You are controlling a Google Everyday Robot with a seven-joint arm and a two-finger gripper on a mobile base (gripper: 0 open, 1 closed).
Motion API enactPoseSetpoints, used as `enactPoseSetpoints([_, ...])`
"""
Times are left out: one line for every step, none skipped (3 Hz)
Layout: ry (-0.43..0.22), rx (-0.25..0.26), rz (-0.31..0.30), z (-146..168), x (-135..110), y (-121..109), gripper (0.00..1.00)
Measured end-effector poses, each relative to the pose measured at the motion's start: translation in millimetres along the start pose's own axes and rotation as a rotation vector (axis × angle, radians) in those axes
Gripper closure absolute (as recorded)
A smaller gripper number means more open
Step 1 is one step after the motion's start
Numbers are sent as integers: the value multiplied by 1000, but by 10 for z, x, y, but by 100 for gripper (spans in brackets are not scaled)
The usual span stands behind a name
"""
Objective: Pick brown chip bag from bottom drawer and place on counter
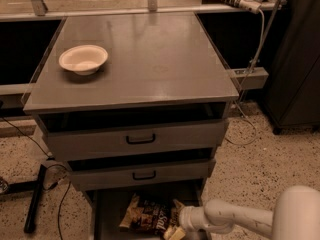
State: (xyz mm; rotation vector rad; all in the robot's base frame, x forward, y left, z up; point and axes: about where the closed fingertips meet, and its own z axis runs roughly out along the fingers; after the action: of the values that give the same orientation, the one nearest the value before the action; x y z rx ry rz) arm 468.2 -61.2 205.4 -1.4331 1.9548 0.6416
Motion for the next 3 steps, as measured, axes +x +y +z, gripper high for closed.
enactPoseSetpoints([8,-68,25,663,128,233,0])
enactPoseSetpoints([8,-70,27,679,133,246,0])
enactPoseSetpoints([8,-70,27,679,133,246,16])
